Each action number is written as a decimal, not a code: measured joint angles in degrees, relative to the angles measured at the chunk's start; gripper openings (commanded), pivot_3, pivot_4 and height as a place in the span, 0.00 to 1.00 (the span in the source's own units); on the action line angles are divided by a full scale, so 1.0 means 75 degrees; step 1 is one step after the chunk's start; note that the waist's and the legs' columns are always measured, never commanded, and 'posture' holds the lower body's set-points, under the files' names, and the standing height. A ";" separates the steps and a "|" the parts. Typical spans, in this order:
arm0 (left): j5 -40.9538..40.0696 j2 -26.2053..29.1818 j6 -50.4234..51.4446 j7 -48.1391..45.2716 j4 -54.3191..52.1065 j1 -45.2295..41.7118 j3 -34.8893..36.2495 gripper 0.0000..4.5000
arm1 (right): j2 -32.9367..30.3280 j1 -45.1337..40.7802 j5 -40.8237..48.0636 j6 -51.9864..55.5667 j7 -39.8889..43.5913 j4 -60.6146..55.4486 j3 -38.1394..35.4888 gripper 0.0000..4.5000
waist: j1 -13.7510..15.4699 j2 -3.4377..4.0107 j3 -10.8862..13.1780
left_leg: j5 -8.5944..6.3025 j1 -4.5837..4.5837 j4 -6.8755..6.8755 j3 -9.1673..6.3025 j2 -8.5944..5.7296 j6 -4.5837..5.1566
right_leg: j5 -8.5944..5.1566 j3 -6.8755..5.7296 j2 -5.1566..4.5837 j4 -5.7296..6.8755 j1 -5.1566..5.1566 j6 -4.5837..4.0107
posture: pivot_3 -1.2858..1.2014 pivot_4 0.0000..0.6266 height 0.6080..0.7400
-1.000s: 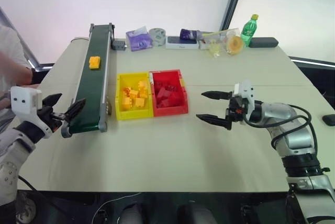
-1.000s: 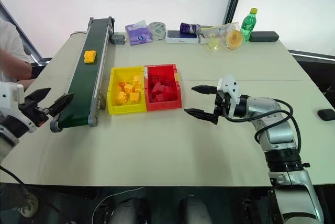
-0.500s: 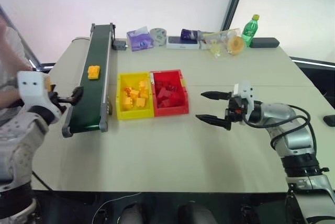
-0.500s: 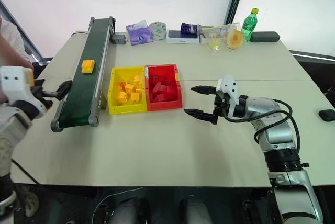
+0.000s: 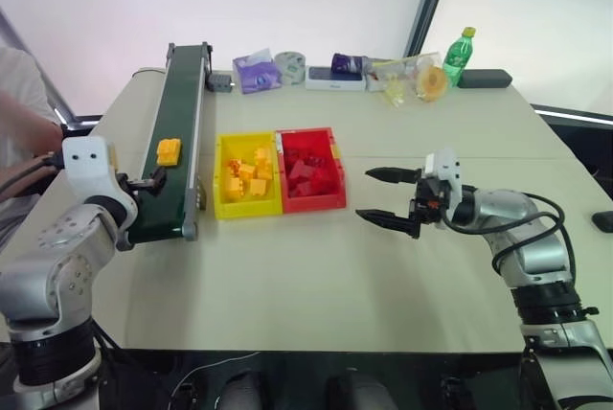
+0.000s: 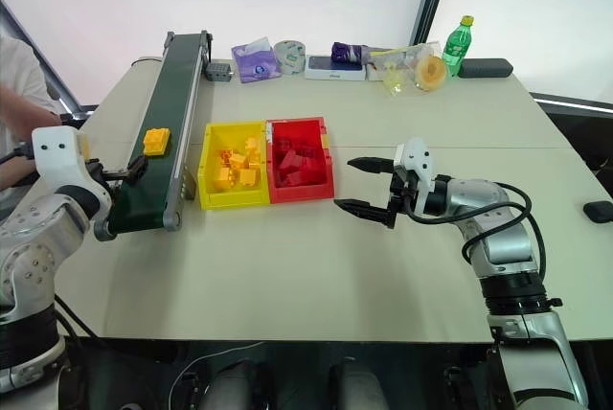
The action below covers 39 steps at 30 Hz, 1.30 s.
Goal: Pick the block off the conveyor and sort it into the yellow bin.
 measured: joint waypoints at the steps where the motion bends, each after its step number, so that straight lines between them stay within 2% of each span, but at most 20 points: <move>1: 0.0015 -0.0114 0.0019 0.0025 0.0019 -0.0057 -0.0030 0.99 | -0.0003 0.0000 0.0001 -0.0001 0.0003 -0.0001 0.0000 1.00 | 0.0001 0.0000 0.0000 | 0.0000 0.0000 0.0000 0.0000 0.0000 0.0000 | 0.0000 0.0000 0.0000 0.0000 0.0001 0.0000 | 0.52 0.24 1.00; 5: 0.0093 -0.0454 0.0170 0.0092 0.0112 -0.0089 -0.0223 0.99 | -0.0008 0.0000 0.0002 -0.0001 0.0005 -0.0002 -0.0002 1.00 | -0.0008 0.0000 0.0000 | 0.0000 0.0000 0.0000 0.0000 0.0000 0.0000 | 0.0000 0.0000 0.0003 0.0000 0.0000 0.0000 | 0.52 0.24 1.00; 13: 0.0165 -0.0561 0.0294 0.0020 0.0117 -0.0039 -0.0230 0.99 | -0.0009 0.0058 0.0006 0.0004 -0.0037 -0.0083 -0.0004 1.00 | -0.0016 0.0000 0.0000 | 0.0000 0.0000 0.0000 0.0000 0.0000 -0.0001 | 0.0000 0.0000 0.0003 0.0000 0.0000 0.0000 | 0.52 0.24 1.00; 17: 0.0265 -0.0560 0.0327 0.0015 0.0119 0.0034 -0.0219 0.72 | -0.0010 0.0059 0.0006 0.0004 -0.0037 -0.0083 -0.0004 1.00 | -0.0009 0.0000 0.0000 | 0.0000 0.0000 0.0000 0.0000 0.0001 -0.0001 | 0.0000 0.0000 0.0002 0.0000 0.0000 0.0000 | 0.52 0.24 1.00; 21: 0.0278 -0.0619 0.0328 0.0029 0.0113 0.0006 -0.0163 0.28 | -0.0011 0.0058 0.0004 0.0002 -0.0028 -0.0070 -0.0004 1.00 | -0.0005 0.0000 0.0000 | 0.0000 0.0000 0.0001 -0.0001 0.0001 -0.0001 | 0.0000 0.0000 0.0001 0.0000 0.0001 0.0000 | 0.52 0.24 1.00; 32: 0.0047 -0.0728 0.0163 -0.0308 -0.0186 -0.0678 -0.0128 0.29 | -0.0011 0.0056 0.0005 0.0001 -0.0014 -0.0062 -0.0004 1.00 | -0.0005 0.0000 0.0000 | 0.0000 0.0001 0.0001 -0.0002 -0.0001 -0.0001 | 0.0000 0.0000 0.0001 0.0000 0.0003 0.0000 | 0.52 0.24 1.00; 36: -0.0219 -0.0869 0.0092 -0.0772 -0.0213 -0.1026 -0.0596 0.29 | -0.0010 0.0057 0.0045 0.0062 -0.0048 -0.0142 -0.0004 1.00 | 0.0003 0.0000 0.0000 | 0.0000 0.0001 0.0002 -0.0002 -0.0005 -0.0001 | 0.0000 -0.0001 0.0002 0.0000 0.0004 0.0001 | 0.52 0.24 1.00; 39: 0.0016 -0.1215 -0.0250 -0.0772 0.0358 -0.1328 -0.1187 0.29 | 0.0003 0.0059 0.0078 0.0088 -0.0124 -0.0258 -0.0004 1.00 | 0.0010 0.0000 0.0000 | 0.0001 0.0001 0.0006 -0.0003 -0.0012 -0.0001 | 0.0001 -0.0001 0.0004 0.0000 0.0006 0.0001 | 0.52 0.24 1.00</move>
